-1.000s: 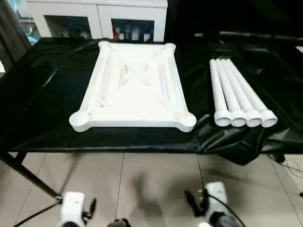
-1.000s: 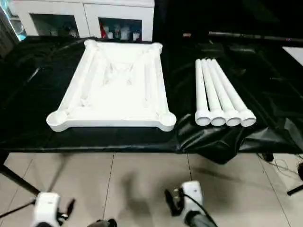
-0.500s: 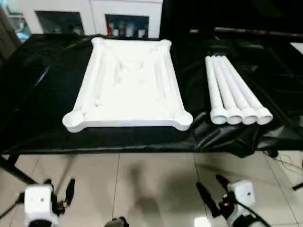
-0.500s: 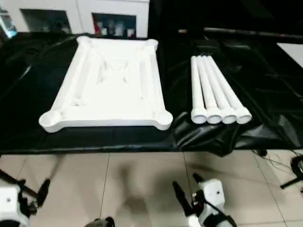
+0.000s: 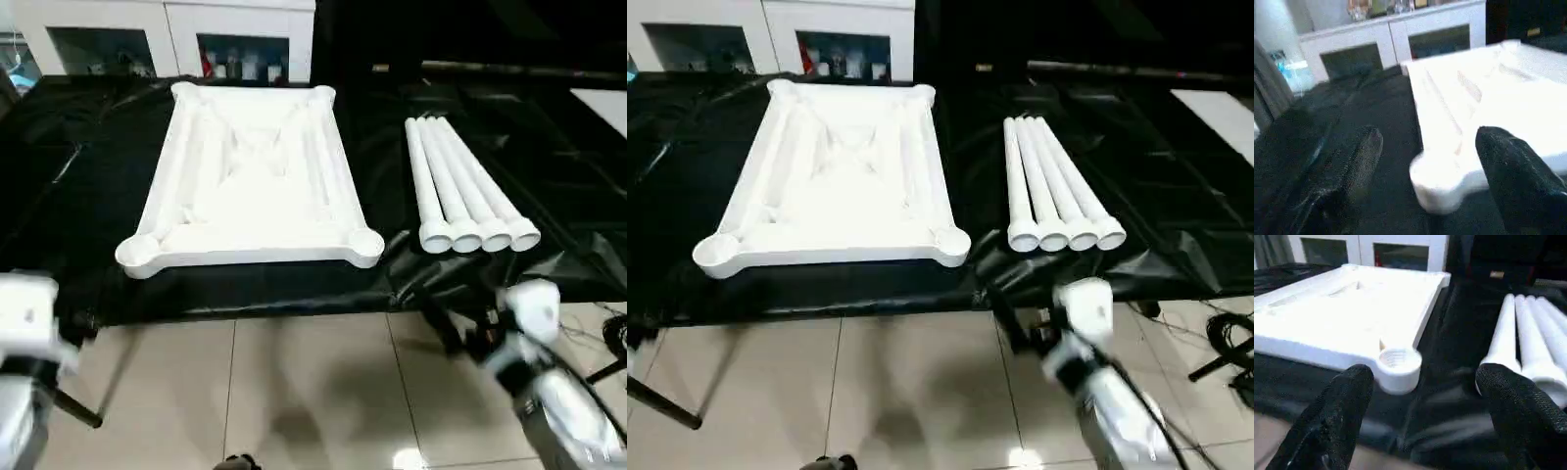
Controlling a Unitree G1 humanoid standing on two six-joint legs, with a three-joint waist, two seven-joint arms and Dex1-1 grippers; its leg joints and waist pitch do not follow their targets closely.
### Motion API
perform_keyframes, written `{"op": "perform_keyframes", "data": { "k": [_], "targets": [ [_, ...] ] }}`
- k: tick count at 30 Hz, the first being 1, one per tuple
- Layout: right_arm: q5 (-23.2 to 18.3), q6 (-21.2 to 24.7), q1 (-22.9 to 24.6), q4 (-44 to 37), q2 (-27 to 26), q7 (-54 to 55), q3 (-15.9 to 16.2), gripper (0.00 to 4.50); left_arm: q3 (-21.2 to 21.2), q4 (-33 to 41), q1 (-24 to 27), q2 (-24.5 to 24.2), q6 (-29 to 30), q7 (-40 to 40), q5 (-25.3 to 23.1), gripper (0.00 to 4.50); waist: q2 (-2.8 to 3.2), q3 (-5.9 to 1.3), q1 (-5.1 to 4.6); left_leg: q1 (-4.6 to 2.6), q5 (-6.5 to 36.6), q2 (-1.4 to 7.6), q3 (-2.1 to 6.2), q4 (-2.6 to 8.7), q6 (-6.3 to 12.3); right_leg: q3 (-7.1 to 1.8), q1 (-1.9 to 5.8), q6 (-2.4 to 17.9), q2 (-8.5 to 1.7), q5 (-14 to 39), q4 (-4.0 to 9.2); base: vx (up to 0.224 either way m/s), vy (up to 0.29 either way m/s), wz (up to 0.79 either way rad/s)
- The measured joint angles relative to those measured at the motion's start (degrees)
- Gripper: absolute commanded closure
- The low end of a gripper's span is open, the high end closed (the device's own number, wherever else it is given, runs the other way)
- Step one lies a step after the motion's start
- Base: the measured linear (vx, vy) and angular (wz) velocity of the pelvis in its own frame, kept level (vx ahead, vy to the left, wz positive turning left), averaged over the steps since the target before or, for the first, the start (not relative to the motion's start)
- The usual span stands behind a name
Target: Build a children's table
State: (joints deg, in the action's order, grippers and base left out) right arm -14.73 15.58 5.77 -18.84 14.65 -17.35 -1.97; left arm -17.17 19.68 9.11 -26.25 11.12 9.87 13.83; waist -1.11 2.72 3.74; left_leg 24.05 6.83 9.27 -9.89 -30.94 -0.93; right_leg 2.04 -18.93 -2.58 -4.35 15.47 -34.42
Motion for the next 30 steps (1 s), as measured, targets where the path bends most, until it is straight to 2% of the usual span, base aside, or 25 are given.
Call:
{"op": "perform_keyframes", "data": {
  "k": [4, 5, 8, 11, 12, 13, 14, 15, 16, 17, 18, 19, 20, 21, 22, 23, 24, 25, 26, 27, 29, 30],
  "targets": [
    [2.42, 0.52, -7.53, 6.61, -2.26, 6.99, -2.14, 0.75, 2.65, -5.42, -11.53, 1.14, 2.06, -0.22, -0.12, 0.91, 0.21, -0.09, 0.72, 0.01, 0.00, 0.02, -0.01, -0.65, -0.01, -0.15, -0.17, -0.01, -0.06, -0.01, -0.79, -0.013, 0.002, 0.00],
    [3.66, 0.42, -9.38, 9.01, -2.22, 8.44, -2.16, 0.75, 3.69, -7.31, -14.83, 2.42, 3.06, -0.53, 0.00, 0.91, 0.45, -0.14, 0.95, -0.02, 0.00, 0.02, -0.01, -0.78, -0.01, -0.23, -0.19, -0.02, -0.07, -0.10, -0.91, -0.055, 0.012, -0.05],
    [4.56, 0.83, -12.82, 14.03, -3.04, 8.90, -1.92, 0.75, 6.25, -12.60, -19.18, 4.85, 4.06, -1.94, -1.35, 0.91, 1.02, -0.25, 1.03, -0.04, 0.00, 0.02, -0.01, -0.91, -0.01, -0.36, -0.32, -0.08, -0.07, -0.49, -0.93, -0.018, 0.004, -0.02],
    [5.69, 2.17, -16.05, 17.82, -4.37, 9.59, -0.13, 0.75, 9.42, -16.99, -19.28, 7.35, 3.01, -3.89, -5.13, 0.91, 1.27, -0.30, 0.60, 0.15, -0.06, 0.04, -0.01, -0.93, -0.09, -0.50, -0.57, -0.12, -0.07, -0.92, -0.96, 0.000, 0.000, 0.00],
    [6.59, 2.68, -17.16, 19.36, -4.31, 9.45, 1.14, 0.75, 10.06, -17.73, -18.71, 9.18, 3.02, -5.41, -6.04, 0.91, 1.44, -0.30, 0.16, 0.60, -0.16, -0.13, 0.87, -1.03, -0.16, 0.62, -0.53, -0.03, -0.34, -1.20, -0.73, 0.000, 0.000, 0.00],
    [7.06, 2.72, -17.68, 20.27, -4.32, 9.35, 1.73, 0.75, 10.89, -17.95, -18.43, 10.04, 3.36, -6.14, -6.59, 0.91, 1.47, -0.32, -0.35, 1.23, -0.25, -0.61, 2.42, -1.17, -0.17, 1.94, -0.41, 0.08, -0.53, -1.29, -0.52, 0.000, 0.000, 0.00],
    [7.78, 2.73, -18.54, 21.84, -4.39, 9.26, 2.64, 0.75, 11.73, -18.19, -18.07, 10.78, 3.83, -6.97, -7.26, 0.91, 1.82, -0.14, -1.03, 1.74, -0.64, -1.14, 4.87, -1.42, -0.23, 3.56, -0.08, 0.48, -0.45, -1.22, -0.54, -0.012, -0.043, 0.37],
    [8.31, 2.69, -19.21, 22.72, -4.48, 9.25, 3.23, 0.75, 12.37, -18.24, -17.79, 10.97, 4.10, -7.53, -7.86, 0.91, 2.06, 0.01, -1.47, 1.90, -0.75, -1.61, 6.73, -1.75, -0.44, 3.96, 0.04, 1.31, 0.09, -0.82, -1.04, -0.012, -0.043, 0.37],
    [8.72, 2.58, -19.91, 23.50, -4.61, 9.23, 3.96, 0.75, 12.50, -18.15, -17.51, 11.20, 4.36, -7.89, -7.94, 0.91, 2.34, 0.18, -1.87, 1.84, -0.95, -2.66, 9.36, -1.71, -0.91, 3.98, 0.02, 3.24, 0.56, 0.19, -2.22, -0.035, -0.084, 0.39],
    [8.88, 2.42, -20.16, 23.70, -4.71, 9.23, 4.32, 0.75, 12.51, -17.98, -17.69, 11.65, 4.88, -8.13, -7.85, 0.91, 2.36, 0.19, -2.01, 1.76, -1.24, -3.69, 11.71, -1.50, -1.54, 3.40, 0.02, 5.40, 1.28, 1.47, -3.43, -0.060, -0.135, 0.47],
    [8.78, 2.31, -20.73, 24.19, -4.90, 9.27, 4.16, 0.75, 12.52, -17.71, -18.51, 12.95, 6.17, -8.82, -7.66, 0.91, 2.25, 0.13, -1.92, 1.43, -1.82, -5.30, 15.01, -0.79, -2.63, 2.52, -0.08, 8.21, 2.13, 3.13, -5.07, -0.060, -0.135, 0.47],
    [8.58, 2.25, -21.55, 24.61, -5.14, 9.26, 3.94, 0.75, 12.53, -17.62, -18.80, 13.47, 6.31, -9.05, -7.67, 0.91, 1.78, 0.02, -1.76, 0.91, -2.11, -5.30, 15.34, -0.19, -3.21, 1.63, -0.24, 8.55, 2.85, 3.44, -5.71, -0.068, -0.204, 0.43],
    [8.06, 1.61, -21.96, 24.64, -5.02, 9.07, 3.15, 0.75, 13.14, -17.60, -19.03, 14.15, 6.33, -9.14, -7.98, 0.91, 1.43, -0.05, -1.39, 0.55, -2.11, -5.04, 15.12, 0.56, -3.45, 1.48, -0.15, 7.43, 3.02, 3.43, -5.71, -0.069, -0.236, 0.24],
    [7.92, 1.57, -22.13, 25.08, -4.63, 8.97, 2.14, 0.75, 13.73, -17.58, -19.25, 14.82, 6.30, -9.38, -8.31, 0.91, 1.17, -0.01, -0.65, 0.37, -1.35, -4.54, 14.27, 1.10, -3.95, 1.58, -0.13, 6.11, 3.03, 2.84, -5.28, -0.069, -0.236, 0.24],
    [7.80, 1.61, -22.18, 25.89, -3.74, 8.83, 1.25, 0.75, 14.60, -17.76, -19.80, 15.62, 6.45, -9.60, -8.80, 0.91, 0.85, 0.21, 0.59, 1.06, 0.99, -3.37, 11.34, -2.72, -2.41, 1.93, 0.15, 5.08, 2.98, 2.17, -4.84, -0.057, -0.221, 0.05],
    [7.83, 1.96, -22.14, 27.02, -2.75, 8.71, 0.47, 0.75, 15.40, -17.85, -20.28, 16.68, 6.54, -9.67, -8.99, 0.91, -0.19, 0.64, 1.70, 0.96, 2.21, -2.61, 7.67, -7.64, -1.13, 1.64, 0.17, 5.11, 2.91, 1.91, -4.60, -0.049, -0.205, -0.07],
    [7.83, 2.01, -22.23, 27.16, -2.43, 8.72, -0.02, 0.75, 15.61, -18.04, -20.74, 16.95, 6.19, -9.81, -9.15, 0.91, -0.24, 0.50, 2.38, 0.12, 2.32, -2.59, 6.31, -8.16, -0.94, 1.64, -0.09, 5.11, 2.89, 1.57, -4.34, -0.049, -0.205, -0.07],
    [7.84, 2.00, -22.42, 27.16, -2.22, 8.77, -0.42, 0.75, 15.83, -18.53, -21.63, 16.98, 5.38, -10.27, -9.60, 0.91, -0.32, 0.50, 2.48, -1.23, 2.56, -2.60, 5.14, -6.70, -0.58, 1.73, -0.75, 5.20, 3.12, 1.37, -4.24, -0.064, -0.176, 0.00],
    [7.84, 1.98, -22.78, 27.28, -2.21, 8.91, -0.87, 0.75, 15.93, -18.87, -22.42, 16.93, 3.98, -10.85, -10.39, 0.91, -0.03, 0.34, 2.50, -2.46, 3.72, -2.45, 4.63, -4.62, -0.37, 2.12, -1.50, 5.50, 3.64, 0.86, -4.18, -0.072, -0.137, 0.10],
    [7.88, 1.89, -23.19, 28.14, -2.62, 9.21, -0.94, 0.75, 16.19, -19.33, -23.16, 16.14, 3.16, -11.19, -11.58, 0.91, -0.04, 0.33, 2.42, -2.33, 3.86, -1.60, 4.26, -3.42, -1.94, 2.32, -2.07, 5.47, 4.28, -0.05, -3.71, -0.072, -0.137, 0.10],
    [7.85, 1.89, -23.34, 28.42, -3.59, 9.11, 0.00, 0.75, 16.14, -19.56, -22.83, 15.13, 3.80, -11.29, -12.53, 0.91, 0.37, 0.14, 2.25, -2.16, 3.53, -0.36, 4.05, -3.47, -2.22, 2.95, -2.11, 6.06, 4.92, -0.74, -3.00, -0.044, -0.072, 0.02],
    [7.85, 1.91, -23.34, 28.40, -3.88, 9.08, 0.27, 0.75, 16.18, -19.54, -22.82, 15.14, 4.10, -11.27, -12.57, 0.91, 0.36, 0.15, 2.19, -2.10, 3.47, -0.07, 3.90, -3.50, -2.32, 3.26, -2.10, 6.21, 4.94, -0.81, -2.90, -0.032, -0.052, 0.00]
  ]
}}
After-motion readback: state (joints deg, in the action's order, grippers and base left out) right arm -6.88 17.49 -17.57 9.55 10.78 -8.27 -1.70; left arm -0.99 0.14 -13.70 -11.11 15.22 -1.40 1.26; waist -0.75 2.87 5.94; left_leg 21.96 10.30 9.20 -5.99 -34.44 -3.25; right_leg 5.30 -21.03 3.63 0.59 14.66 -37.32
